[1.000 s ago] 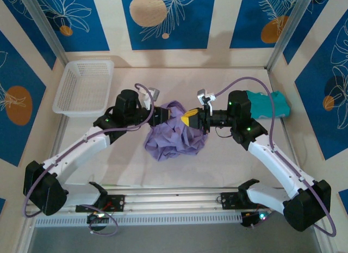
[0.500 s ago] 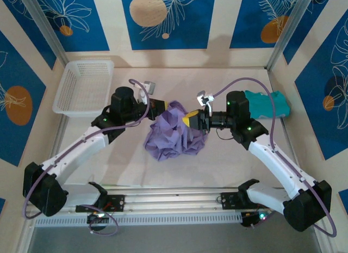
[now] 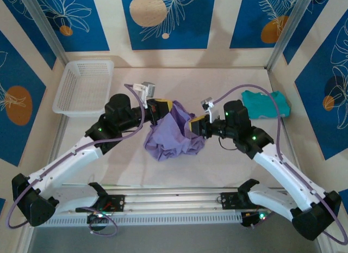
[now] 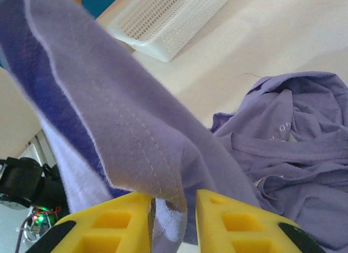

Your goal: Fold the inside-out t-shirt

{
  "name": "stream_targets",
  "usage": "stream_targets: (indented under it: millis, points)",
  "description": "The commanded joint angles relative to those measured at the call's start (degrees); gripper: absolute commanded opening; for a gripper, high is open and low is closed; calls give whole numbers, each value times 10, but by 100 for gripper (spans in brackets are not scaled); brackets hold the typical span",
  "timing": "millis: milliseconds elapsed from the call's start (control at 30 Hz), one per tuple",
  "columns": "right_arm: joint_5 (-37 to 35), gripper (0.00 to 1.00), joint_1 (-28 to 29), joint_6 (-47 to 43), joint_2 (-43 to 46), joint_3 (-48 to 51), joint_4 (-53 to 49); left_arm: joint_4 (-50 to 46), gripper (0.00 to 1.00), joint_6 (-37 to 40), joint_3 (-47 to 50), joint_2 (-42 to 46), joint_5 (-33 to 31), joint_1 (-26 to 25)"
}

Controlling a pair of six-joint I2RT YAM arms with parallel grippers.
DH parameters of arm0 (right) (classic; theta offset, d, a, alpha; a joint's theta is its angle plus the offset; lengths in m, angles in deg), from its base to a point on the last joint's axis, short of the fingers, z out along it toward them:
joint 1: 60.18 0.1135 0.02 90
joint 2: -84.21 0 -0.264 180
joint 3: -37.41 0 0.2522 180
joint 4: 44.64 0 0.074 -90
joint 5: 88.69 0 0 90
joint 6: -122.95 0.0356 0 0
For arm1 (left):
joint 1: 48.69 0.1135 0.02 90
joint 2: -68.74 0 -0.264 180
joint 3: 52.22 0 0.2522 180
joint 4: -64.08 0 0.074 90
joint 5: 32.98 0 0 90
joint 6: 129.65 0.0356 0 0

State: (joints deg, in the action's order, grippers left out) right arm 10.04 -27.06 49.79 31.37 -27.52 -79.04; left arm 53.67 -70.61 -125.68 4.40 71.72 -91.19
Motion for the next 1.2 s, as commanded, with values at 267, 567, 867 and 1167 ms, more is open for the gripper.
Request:
stream_targets:
  millis: [267, 567, 867, 1167]
  points:
    - [-63, 34, 87, -68, 132, 45, -9, -15, 0, 18, -22, -12, -35, -26]
    - [-120, 36, 145, -35, 58, 14, -21, -26, 0, 23, -30, -18, -50, -30]
    - [-153, 41, 202, 10, 58, 40, -44, -35, 0, 30, -37, -20, -70, -31]
    - [-207, 42, 228, 15, 56, 41, -83, -35, 0, 31, -38, -20, -76, -31]
